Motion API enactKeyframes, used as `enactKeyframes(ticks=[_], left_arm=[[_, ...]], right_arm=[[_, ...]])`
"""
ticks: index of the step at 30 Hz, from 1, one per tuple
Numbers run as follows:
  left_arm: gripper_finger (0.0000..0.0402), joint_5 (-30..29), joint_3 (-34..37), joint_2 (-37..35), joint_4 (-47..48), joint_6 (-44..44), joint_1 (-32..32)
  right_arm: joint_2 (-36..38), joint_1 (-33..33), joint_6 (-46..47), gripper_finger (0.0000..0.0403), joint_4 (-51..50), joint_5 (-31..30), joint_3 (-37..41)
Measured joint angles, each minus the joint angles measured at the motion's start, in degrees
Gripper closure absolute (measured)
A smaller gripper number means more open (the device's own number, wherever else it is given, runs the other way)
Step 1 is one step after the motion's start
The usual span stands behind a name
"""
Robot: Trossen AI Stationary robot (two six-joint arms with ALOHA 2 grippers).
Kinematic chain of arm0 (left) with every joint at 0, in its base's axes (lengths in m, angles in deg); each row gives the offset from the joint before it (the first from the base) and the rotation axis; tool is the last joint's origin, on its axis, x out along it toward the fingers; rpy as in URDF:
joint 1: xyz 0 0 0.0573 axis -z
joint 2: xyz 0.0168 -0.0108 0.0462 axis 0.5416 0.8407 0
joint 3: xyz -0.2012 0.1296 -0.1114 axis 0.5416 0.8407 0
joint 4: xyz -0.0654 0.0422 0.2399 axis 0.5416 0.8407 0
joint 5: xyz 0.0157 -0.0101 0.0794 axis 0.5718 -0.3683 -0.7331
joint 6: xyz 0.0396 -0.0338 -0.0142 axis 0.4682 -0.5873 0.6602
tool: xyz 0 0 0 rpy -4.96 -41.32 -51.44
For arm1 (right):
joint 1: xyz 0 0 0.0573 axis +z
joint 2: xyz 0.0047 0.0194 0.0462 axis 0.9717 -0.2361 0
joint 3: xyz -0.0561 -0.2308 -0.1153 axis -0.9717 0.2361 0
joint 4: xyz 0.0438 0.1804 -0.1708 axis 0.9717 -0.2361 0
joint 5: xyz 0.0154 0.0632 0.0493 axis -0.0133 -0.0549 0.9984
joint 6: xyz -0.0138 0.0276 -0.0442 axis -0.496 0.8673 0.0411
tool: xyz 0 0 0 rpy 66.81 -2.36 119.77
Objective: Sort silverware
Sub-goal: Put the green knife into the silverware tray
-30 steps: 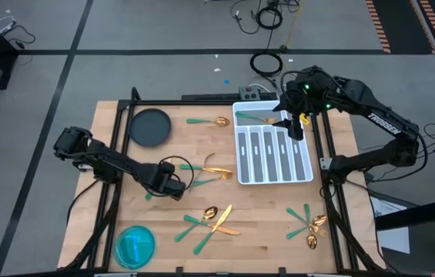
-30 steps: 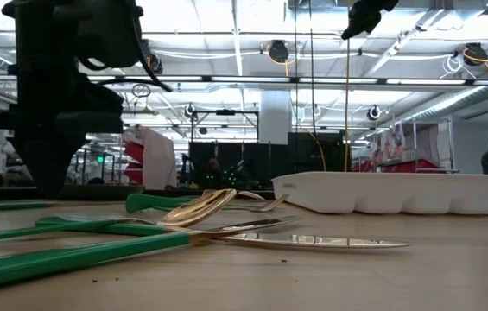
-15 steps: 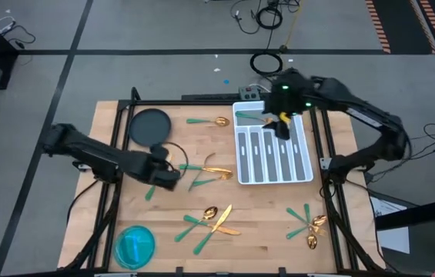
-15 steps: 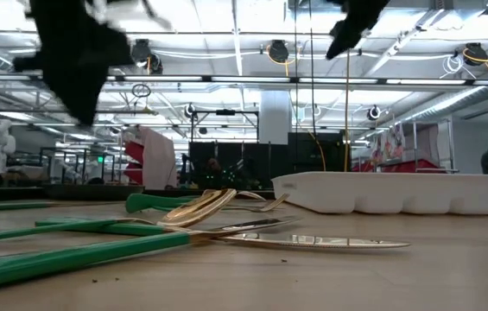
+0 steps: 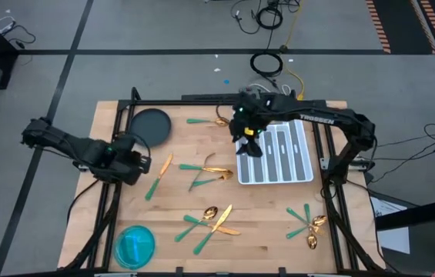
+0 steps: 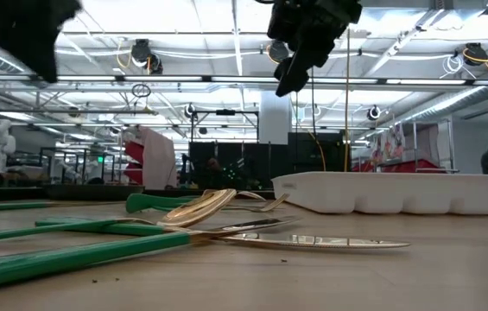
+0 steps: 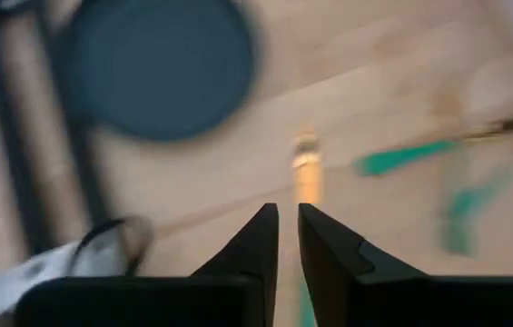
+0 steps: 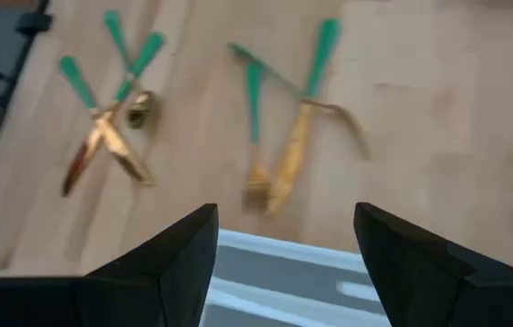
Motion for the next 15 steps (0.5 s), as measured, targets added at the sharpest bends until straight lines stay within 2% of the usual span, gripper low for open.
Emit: enactKeyframes(ticks=[3,6,7,12,15], left_arm=[[0.0366,2.18,6.65,1.85,-3.39,-4.53,-0.02],[0.0389,6.83,13.41,5.01,-12.81,-4.95,-0.33],[0.0394,8.12,14.28,6.72,-14.78,-3.83,-0.50],[0.0397,10.29,13.66,17.57,-12.76,-4.67,-2.34],[0.0398,15.00,14.03,22.73,-14.74,-4.64,-3.12]], right_arm=[[-0.08,1.39,0.43,0.0150,0.20,0.24,0.00],[0.07,1.87,0.68,0.0150,0.35,-0.03,0.00],[0.08,1.89,1.01,0.0150,0.44,-0.06,0.00],[0.36,1.91,2.66,0.0150,0.87,-0.22,0.00],[0.36,1.91,3.15,0.0150,0.48,-0.15,0.00]])
